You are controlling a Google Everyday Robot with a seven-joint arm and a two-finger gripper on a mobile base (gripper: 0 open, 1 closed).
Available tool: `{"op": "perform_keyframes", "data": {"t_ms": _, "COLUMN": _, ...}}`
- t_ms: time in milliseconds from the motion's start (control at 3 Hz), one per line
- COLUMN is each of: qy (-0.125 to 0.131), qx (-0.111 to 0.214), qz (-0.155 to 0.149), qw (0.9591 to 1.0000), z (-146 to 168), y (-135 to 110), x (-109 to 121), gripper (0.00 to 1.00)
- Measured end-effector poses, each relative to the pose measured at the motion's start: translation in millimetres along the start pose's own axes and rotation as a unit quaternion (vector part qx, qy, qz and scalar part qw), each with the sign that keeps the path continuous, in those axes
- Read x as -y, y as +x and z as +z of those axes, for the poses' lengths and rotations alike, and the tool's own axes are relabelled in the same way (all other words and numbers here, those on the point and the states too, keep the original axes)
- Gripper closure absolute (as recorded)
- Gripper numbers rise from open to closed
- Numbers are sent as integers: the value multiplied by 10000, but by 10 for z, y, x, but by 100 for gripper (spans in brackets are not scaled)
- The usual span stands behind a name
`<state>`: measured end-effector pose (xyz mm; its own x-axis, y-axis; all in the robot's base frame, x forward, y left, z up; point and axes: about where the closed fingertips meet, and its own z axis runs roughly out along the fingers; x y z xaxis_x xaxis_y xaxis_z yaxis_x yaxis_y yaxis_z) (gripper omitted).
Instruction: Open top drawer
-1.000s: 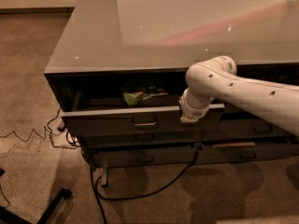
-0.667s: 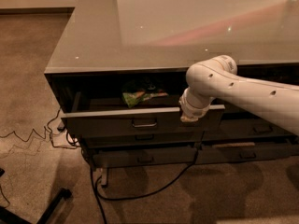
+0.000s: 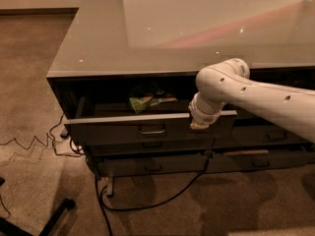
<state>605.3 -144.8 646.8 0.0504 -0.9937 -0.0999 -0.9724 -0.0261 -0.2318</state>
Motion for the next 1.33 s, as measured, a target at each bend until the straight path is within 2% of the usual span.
{"op": "perform_keyframes", "data": {"t_ms": 333, "qy": 0, "qx": 0, "qz": 0, "qw": 10000, "z": 0, "y": 0, "x": 0, "gripper": 16}}
{"op": "perform_keyframes", "data": {"t_ms": 667, "qy": -1, "qx": 1, "qz": 0, "qw": 10000, "z": -63, "y": -7, "x": 15, "gripper": 0}}
{"op": "perform_keyframes", "data": {"t_ms": 1000, "qy": 69, "qx": 190, "qz": 200, "qw": 9996, "z": 14, "y": 72, "x": -60, "gripper": 0}}
{"op": "perform_keyframes", "data": {"t_ms": 1333, "qy": 242, "qx": 398, "qz": 321, "qw": 9984, "z": 76, "y": 81, "x": 19, "gripper": 0}}
